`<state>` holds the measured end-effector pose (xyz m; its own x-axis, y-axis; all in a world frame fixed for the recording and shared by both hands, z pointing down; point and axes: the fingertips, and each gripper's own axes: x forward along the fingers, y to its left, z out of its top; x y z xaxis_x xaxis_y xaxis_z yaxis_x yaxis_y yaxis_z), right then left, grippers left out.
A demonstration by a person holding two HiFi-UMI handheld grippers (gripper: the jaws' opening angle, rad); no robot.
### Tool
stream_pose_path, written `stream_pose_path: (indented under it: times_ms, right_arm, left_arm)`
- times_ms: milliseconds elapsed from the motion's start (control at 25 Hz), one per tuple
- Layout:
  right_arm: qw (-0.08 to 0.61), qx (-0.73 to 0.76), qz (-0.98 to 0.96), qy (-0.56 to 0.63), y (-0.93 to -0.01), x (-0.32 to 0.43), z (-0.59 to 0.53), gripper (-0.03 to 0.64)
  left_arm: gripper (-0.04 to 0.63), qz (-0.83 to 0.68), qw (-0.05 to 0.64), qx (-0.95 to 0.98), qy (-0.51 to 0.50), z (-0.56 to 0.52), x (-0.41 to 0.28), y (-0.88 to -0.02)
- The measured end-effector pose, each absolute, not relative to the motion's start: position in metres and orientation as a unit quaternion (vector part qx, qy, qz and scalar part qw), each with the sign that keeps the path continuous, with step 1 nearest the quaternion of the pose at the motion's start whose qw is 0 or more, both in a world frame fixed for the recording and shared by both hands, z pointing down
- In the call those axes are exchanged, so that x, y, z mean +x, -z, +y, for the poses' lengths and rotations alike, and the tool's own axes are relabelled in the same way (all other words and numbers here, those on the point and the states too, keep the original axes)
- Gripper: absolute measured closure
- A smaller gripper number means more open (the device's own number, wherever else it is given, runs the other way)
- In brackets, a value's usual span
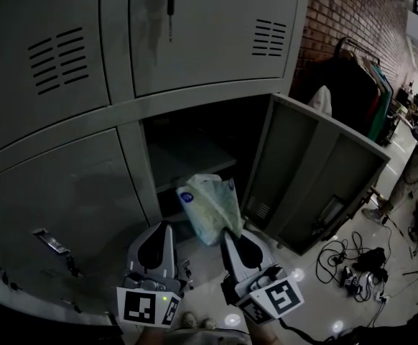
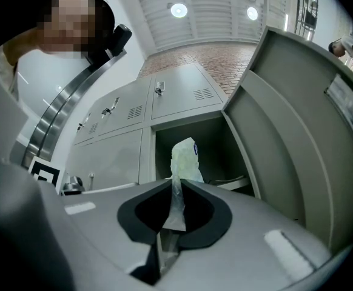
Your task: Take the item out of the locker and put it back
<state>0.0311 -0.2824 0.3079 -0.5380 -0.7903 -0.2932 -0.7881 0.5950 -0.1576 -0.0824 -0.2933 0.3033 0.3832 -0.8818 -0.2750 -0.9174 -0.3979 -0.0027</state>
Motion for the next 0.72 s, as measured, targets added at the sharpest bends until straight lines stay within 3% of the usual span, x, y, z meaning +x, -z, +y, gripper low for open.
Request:
stream_pose_path:
  times_ms: [360, 720]
  right_arm:
    - [0.178, -0.446, 0.877, -0.001, -0.299, 0.034, -0.282, 0.597]
    - [0.188, -0.437, 0.878, -0.060, -0.222, 0.028, -0.328, 0.595]
  left_arm:
    - [0.591, 0.542, 0.077, -0.829, -0.119, -0.296, -0.081, -0.301]
    - [0.591, 0.544, 0.071, -0.828, -0.116, -0.296, -0.082, -0.301]
